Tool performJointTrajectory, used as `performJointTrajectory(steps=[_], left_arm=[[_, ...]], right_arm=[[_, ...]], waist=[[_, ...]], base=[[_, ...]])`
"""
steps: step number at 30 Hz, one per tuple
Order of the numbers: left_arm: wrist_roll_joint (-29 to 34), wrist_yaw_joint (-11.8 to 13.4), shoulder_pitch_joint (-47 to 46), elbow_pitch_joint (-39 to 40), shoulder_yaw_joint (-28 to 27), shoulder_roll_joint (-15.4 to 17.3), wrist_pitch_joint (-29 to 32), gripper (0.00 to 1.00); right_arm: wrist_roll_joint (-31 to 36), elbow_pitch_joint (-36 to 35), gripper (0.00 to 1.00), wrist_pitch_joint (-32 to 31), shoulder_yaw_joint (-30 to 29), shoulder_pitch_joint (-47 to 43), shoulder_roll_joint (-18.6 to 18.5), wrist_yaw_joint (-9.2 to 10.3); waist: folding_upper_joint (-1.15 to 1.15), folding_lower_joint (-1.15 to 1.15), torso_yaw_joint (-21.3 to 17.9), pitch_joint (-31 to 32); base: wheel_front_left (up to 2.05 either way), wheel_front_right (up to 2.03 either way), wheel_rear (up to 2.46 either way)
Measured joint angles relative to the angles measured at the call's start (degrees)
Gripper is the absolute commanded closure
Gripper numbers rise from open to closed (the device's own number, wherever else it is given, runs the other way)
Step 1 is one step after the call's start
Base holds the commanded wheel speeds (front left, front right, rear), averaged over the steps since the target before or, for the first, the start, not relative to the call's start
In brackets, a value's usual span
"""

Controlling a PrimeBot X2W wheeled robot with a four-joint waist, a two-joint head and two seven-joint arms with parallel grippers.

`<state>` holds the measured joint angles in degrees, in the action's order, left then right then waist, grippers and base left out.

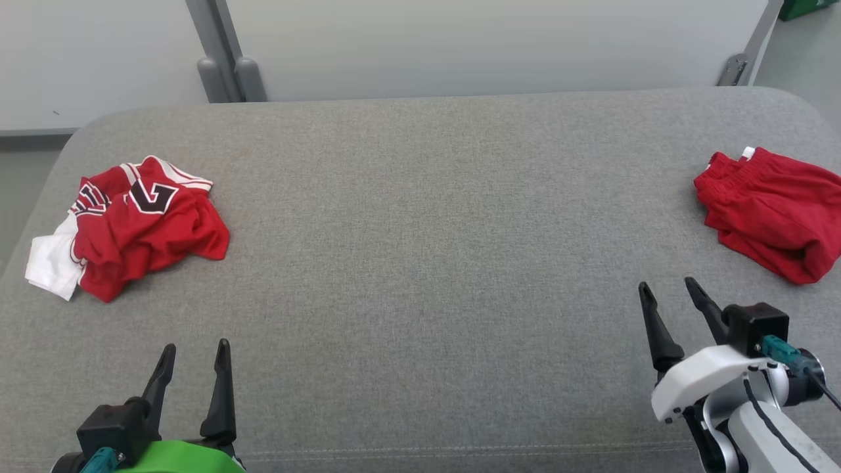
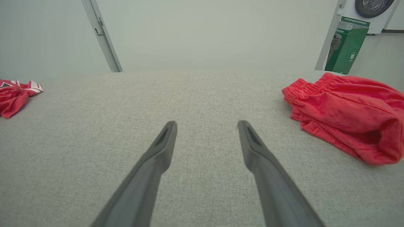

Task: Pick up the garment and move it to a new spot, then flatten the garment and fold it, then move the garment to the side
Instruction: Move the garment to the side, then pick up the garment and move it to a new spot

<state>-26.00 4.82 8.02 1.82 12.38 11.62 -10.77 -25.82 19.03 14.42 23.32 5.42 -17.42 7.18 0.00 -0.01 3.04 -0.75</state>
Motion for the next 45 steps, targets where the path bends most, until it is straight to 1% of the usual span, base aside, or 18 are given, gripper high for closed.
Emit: performJointTrajectory(steps=[7, 12, 19, 23, 26, 31, 35, 39, 45], left_arm=[[1.1, 0.0, 0.2, -0.7, 0.0, 0.0, -1.0, 0.0], [1.1, 0.0, 0.2, -0.9, -0.4, -0.1, -1.4, 0.0], [1.1, 0.0, 0.2, -1.1, -0.3, -0.2, -1.9, 0.0], [1.1, 0.0, 0.2, -1.1, -0.5, -0.3, -1.9, 0.0], [1.1, 0.0, 0.2, -1.2, -0.4, -0.5, -1.9, 0.0], [1.1, 0.0, 0.1, -1.4, -0.8, -1.2, -2.1, 0.0], [1.1, 0.0, 0.1, -1.8, -0.7, -1.6, -2.4, 0.0], [1.5, 0.3, 0.1, -2.3, -1.2, -1.7, -2.4, 0.0], [1.5, 0.7, 0.3, -2.7, -1.9, -1.9, -2.5, 0.0]], right_arm=[[4.4, -0.7, 0.0, 0.0, -5.7, -4.7, 2.2, 0.0], [6.4, -2.2, 0.0, 0.0, -8.3, -6.5, 4.0, 0.0], [9.0, -4.7, 0.0, 0.0, -11.6, -8.8, 5.4, 0.0], [10.3, -6.2, 0.0, 0.0, -12.0, -9.6, 6.6, 0.02], [11.3, -7.0, 0.0, 0.0, -12.7, -10.3, 6.7, 0.02], [12.6, -8.8, 0.0, 0.0, -13.1, -11.1, 6.9, 0.02], [13.1, -9.7, 0.0, 0.0, -12.9, -12.2, 7.2, 0.02], [13.9, -10.1, 0.0, 0.0, -10.2, -12.6, 7.5, 0.02], [14.3, -10.4, 0.0, 0.0, -8.9, -12.8, 7.9, 0.01]], waist=[[0.0, 0.0, -0.5, 0.3], [0.0, 0.0, -0.8, 0.3], [0.0, 0.0, -0.7, 0.2], [0.0, 0.0, -0.2, 0.1], [0.0, 0.0, 0.2, 0.0], [0.0, 0.0, 1.9, -0.1], [0.0, 0.0, 4.0, 0.1], [0.0, 0.0, 7.3, 0.3], [0.0, 0.0, 11.8, 0.8]], base=[[0.0, 0.0, 0.0], [0.0, 0.0, 0.0], [0.0, 0.0, 0.0], [0.0, 0.0, 0.0], [0.0, 0.0, 0.0], [0.0, 0.0, 0.0], [0.0, 0.0, 0.0], [0.0, 0.0, 0.0], [0.0, 0.0, 0.0]])
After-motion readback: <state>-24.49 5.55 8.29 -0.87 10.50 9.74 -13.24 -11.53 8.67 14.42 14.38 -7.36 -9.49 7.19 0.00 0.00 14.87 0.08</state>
